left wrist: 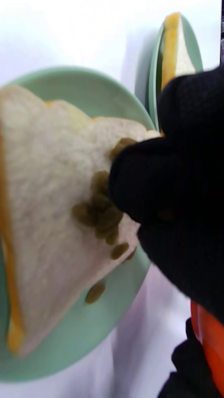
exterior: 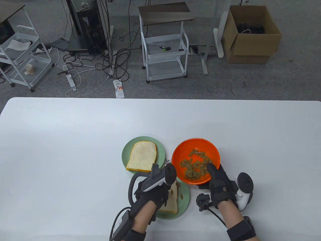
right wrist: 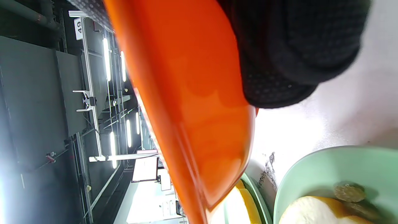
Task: Sprinkle raisins onto toast
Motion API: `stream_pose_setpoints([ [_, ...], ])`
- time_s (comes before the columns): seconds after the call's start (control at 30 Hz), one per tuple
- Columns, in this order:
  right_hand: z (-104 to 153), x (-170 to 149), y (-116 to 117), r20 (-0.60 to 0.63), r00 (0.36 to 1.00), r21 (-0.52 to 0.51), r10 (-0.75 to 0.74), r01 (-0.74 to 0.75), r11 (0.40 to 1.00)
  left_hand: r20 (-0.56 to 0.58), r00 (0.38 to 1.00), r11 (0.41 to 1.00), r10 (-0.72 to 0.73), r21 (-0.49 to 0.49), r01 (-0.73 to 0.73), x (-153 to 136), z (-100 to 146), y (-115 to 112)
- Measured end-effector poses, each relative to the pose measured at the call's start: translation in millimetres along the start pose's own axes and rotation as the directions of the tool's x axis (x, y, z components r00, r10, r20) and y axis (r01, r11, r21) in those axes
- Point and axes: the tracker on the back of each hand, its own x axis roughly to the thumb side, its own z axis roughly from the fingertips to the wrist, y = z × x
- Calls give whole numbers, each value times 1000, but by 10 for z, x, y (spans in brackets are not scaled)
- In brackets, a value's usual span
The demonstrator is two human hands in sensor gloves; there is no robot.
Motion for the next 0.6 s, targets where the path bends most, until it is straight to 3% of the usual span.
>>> stream_pose_setpoints([
  [0.27,-1,-1,3,0,1000,2,2,-2,1000,23,1000,993,7,114,-10,-38,-14,32],
  [0.37,0,-1,3,0,1000,5,0,0,1000,61,998,999,31,33,-33,-45,-31,15],
  [0.6,3,-4,26,5,1000,14,13,-13,1000,47,999,1000,-6,19,5,-30,-14,7],
])
